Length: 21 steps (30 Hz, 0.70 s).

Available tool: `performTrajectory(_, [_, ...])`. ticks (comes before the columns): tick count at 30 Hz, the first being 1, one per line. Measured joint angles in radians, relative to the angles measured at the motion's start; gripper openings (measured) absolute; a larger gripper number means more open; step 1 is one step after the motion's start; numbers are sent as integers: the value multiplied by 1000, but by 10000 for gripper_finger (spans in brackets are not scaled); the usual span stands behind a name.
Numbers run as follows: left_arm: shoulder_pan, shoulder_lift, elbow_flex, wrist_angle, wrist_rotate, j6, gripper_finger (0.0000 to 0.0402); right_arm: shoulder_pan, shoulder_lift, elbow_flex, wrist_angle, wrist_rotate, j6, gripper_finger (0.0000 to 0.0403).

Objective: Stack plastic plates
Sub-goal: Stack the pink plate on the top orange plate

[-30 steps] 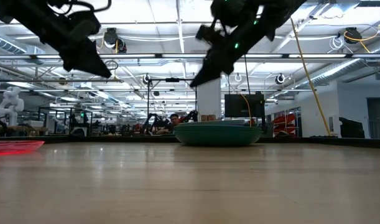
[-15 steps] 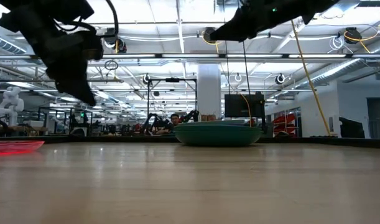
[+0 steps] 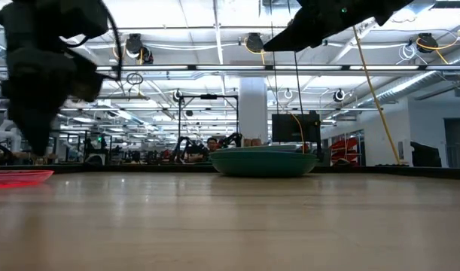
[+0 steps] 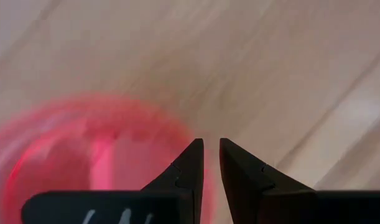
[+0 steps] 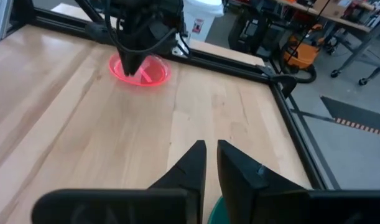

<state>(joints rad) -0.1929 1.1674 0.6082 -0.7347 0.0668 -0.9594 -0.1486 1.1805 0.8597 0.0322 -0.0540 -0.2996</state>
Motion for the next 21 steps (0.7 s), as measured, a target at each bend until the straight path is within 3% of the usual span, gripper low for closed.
performTrajectory(3, [-35,13,22,-134,16,-94,58,0,0,0,-14,0,1,33])
performTrajectory(8, [-80,14,26,-209,-11,-222,58,0,0,0,-16,0,0,33])
performTrajectory(21, [-100,25,23,-241,-73,-247,58,0,0,0,-16,0,3,33])
